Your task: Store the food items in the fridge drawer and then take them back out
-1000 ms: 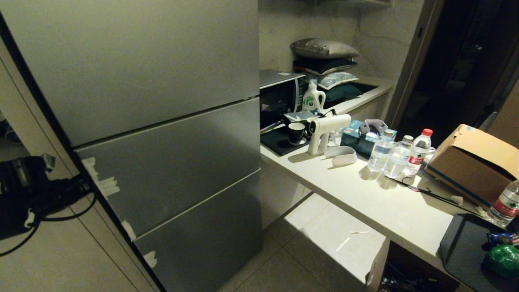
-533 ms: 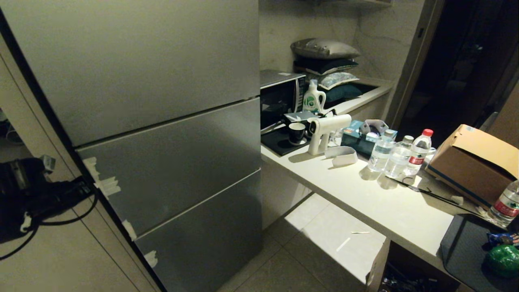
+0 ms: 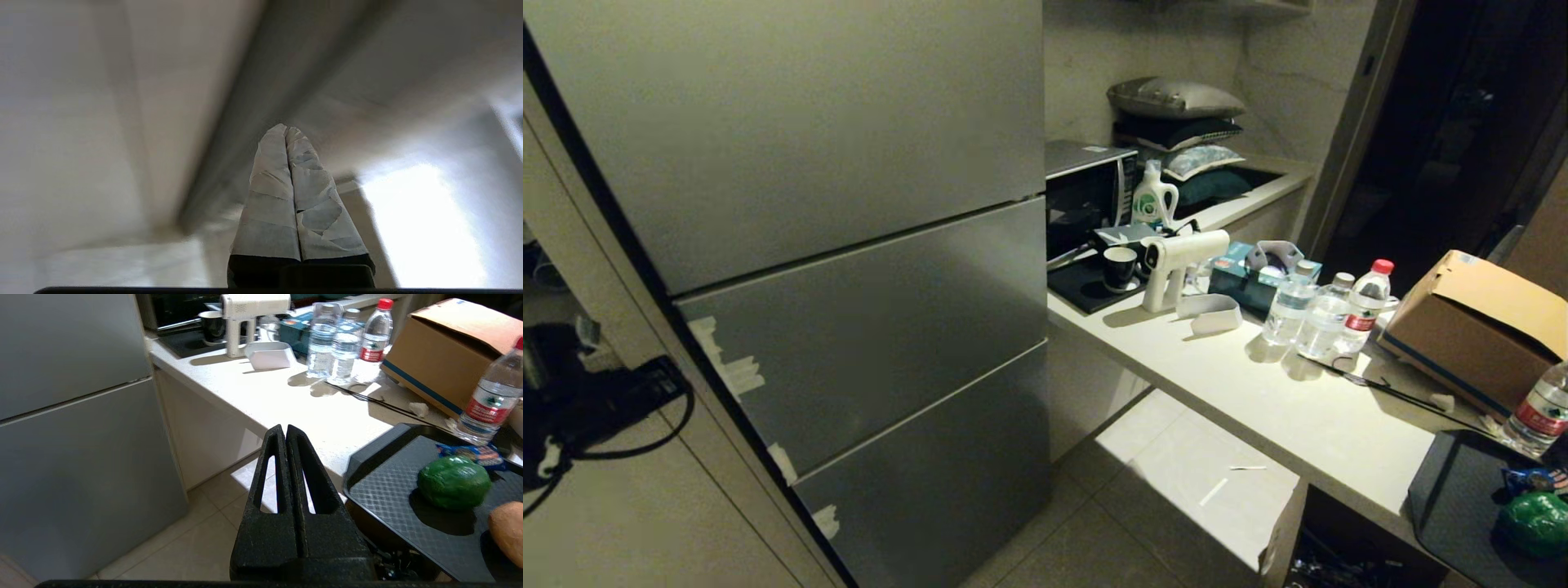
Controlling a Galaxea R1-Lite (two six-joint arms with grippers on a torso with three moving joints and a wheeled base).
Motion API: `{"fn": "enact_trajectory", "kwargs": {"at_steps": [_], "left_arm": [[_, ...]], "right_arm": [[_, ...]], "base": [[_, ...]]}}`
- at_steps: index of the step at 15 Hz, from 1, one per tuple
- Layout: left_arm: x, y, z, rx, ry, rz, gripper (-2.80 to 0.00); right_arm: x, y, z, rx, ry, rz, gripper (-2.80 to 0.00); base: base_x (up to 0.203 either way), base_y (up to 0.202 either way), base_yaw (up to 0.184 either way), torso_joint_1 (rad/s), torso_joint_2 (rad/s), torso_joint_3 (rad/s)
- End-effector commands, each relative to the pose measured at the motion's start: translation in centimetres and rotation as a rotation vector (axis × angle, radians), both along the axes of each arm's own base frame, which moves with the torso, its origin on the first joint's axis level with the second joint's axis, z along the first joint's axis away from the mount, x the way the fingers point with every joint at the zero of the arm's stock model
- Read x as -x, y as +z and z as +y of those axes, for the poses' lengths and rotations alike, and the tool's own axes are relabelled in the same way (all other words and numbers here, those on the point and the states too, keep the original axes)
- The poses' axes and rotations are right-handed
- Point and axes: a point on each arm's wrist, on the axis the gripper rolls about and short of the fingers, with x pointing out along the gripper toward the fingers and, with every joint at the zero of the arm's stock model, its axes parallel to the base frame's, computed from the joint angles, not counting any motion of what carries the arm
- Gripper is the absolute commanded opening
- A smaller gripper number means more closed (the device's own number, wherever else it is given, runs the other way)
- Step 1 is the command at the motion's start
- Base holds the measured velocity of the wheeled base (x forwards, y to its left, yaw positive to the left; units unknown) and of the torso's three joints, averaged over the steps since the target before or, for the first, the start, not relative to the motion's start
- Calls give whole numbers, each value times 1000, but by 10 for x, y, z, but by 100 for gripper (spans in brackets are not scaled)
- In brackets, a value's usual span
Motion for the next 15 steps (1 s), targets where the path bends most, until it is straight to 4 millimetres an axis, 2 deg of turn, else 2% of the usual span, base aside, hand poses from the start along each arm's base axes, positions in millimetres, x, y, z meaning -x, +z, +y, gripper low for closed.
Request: {"fn": "enact_trajectory", "kwargs": {"at_steps": [1, 3, 6, 10, 12, 15], "left_arm": [[2, 1, 7, -16, 18, -7, -280], [-1, -2, 7, -14, 13, -7, -280], [-19, -7, 4, 6, -6, -21, -280], [-35, -12, -17, 109, 9, -44, -280], [-43, -12, -18, 147, 36, -67, -280], [-43, -11, -19, 161, 41, -74, -280]], "right_arm": [[-2, -8, 0, 0, 0, 29, -280], [-2, -8, 0, 0, 0, 29, -280], [-2, -8, 0, -1, 0, 29, -280], [-2, -8, 0, -1, 0, 29, -280], [-2, -8, 0, -1, 0, 29, -280], [-2, -8, 0, -3, 0, 29, -280]], "base": [[0, 0, 0, 0, 0, 0], [0, 0, 0, 0, 0, 0], [0, 0, 0, 0, 0, 0], [0, 0, 0, 0, 0, 0], [0, 0, 0, 0, 0, 0], [0, 0, 0, 0, 0, 0]]}}
